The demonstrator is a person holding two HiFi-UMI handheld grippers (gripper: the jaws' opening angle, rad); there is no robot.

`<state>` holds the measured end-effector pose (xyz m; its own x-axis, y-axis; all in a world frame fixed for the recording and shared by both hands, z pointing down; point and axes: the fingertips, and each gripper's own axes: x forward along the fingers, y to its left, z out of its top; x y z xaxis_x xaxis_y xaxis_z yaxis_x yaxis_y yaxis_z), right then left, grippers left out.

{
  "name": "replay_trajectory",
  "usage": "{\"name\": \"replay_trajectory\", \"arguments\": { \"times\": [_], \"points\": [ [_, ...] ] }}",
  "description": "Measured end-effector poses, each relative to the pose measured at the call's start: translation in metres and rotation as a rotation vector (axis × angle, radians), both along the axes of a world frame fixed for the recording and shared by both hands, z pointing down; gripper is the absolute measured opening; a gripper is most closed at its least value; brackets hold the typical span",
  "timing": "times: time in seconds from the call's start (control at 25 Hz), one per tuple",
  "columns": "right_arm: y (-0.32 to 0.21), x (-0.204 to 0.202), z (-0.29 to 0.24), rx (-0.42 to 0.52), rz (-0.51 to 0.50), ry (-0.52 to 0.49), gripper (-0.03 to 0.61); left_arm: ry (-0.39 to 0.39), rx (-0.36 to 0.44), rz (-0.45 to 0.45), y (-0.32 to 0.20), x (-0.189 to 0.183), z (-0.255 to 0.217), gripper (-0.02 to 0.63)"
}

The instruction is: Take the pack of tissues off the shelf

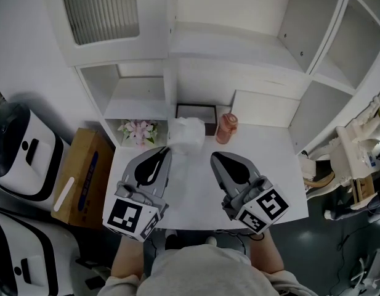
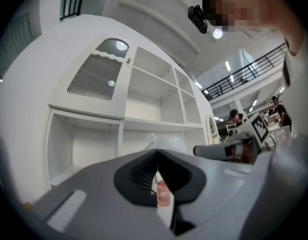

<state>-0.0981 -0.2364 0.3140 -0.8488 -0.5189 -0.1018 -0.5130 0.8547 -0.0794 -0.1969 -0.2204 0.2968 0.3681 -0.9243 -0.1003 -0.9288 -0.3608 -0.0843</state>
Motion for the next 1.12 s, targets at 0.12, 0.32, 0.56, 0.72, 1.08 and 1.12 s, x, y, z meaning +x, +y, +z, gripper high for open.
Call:
{"name": "replay_trajectory", "arguments": {
  "times": [0.12, 0.32, 0.56, 0.72, 1.08, 1.12],
  "points": [
    [0.001, 0.001, -0.001, 0.004, 0.003, -0.003, 0.000, 0.000, 0.001, 0.000, 0.000, -0.001, 0.000, 0.000],
    [0.002, 0.000, -0.003, 0.003, 0.001, -0.014, 0.000, 0.000, -0.003, 0.002, 0.001, -0.001, 0.000, 0.000],
    [0.005, -0.007, -0.002, 0.004, -0.008, -0.007, 0.000, 0.001, -0.003, -0.001, 0.003, -0.007, 0.001, 0.000],
    [0.006, -0.012, -0.001, 0.003, -0.011, -0.003, 0.000, 0.006, -0.004, -0.005, 0.004, -0.012, 0.001, 0.000],
    [0.001, -0.023, 0.002, 0.001, -0.006, 0.006, 0.000, 0.013, -0.007, 0.000, -0.001, -0.024, 0.005, 0.000],
    [0.000, -0.024, 0.002, 0.001, -0.005, 0.007, -0.001, 0.014, -0.008, 0.002, -0.002, -0.025, 0.006, 0.000]
  ]
}}
